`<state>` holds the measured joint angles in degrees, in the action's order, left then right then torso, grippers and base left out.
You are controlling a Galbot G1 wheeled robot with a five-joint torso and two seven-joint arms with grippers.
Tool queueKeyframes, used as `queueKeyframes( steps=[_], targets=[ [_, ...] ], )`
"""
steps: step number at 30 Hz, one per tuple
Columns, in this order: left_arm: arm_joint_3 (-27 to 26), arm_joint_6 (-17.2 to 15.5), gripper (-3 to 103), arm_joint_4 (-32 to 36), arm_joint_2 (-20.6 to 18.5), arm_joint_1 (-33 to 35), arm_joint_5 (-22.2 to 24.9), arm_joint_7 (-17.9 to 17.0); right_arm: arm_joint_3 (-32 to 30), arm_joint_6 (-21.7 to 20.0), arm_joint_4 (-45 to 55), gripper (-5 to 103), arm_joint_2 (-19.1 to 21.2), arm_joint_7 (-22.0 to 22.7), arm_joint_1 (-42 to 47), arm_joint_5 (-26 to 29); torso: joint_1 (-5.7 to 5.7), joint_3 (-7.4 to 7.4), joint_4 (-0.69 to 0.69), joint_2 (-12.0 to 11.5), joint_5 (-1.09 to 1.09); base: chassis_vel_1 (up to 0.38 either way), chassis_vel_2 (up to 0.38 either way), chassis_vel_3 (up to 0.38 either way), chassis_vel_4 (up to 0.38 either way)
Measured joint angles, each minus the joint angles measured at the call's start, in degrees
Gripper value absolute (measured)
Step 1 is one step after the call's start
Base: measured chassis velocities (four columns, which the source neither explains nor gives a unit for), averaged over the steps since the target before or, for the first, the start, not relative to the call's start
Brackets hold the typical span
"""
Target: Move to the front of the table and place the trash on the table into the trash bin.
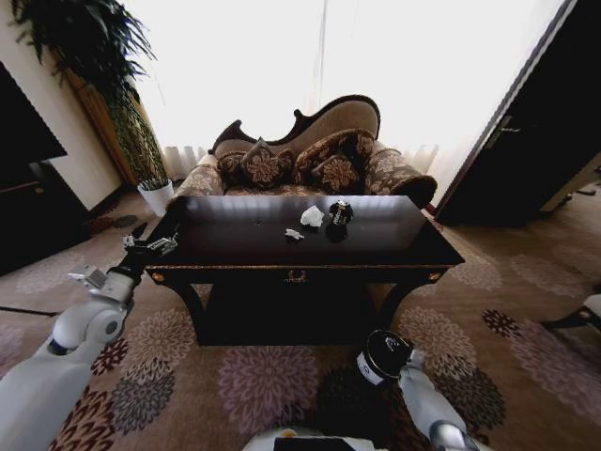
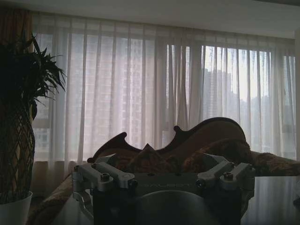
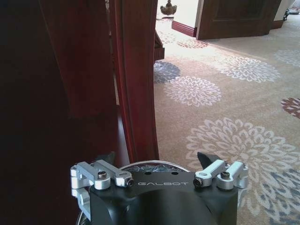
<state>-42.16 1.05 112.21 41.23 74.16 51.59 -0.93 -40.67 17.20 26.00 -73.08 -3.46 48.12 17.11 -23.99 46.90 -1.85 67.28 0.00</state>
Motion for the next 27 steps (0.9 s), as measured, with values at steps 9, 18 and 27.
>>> queueKeyframes(
  steps=[9,18,27],
  targets=[
    [0.0,-0.01,100,0.0,0.0,0.0,0.0,-0.01,0.06,0.94,15.01,100,-0.41,-0.78,11.51,5.25,0.01,-0.01,-0.02,0.0,0.01,0.0,0.0,0.0,0.0],
    [0.01,-0.01,100,0.0,0.0,0.0,0.0,-0.01,-2.91,3.71,33.11,100,-1.76,-1.47,28.5,1.86,0.01,-0.01,-0.05,0.0,0.0,0.0,0.0,0.0,0.0],
    [0.01,-0.01,100,0.01,0.0,0.0,0.0,-0.01,-5.55,2.87,55.9,100,-3.58,-0.57,42.25,6.95,0.01,-0.01,0.01,0.01,-0.02,0.0,0.0,0.0,0.0]
  ],
)
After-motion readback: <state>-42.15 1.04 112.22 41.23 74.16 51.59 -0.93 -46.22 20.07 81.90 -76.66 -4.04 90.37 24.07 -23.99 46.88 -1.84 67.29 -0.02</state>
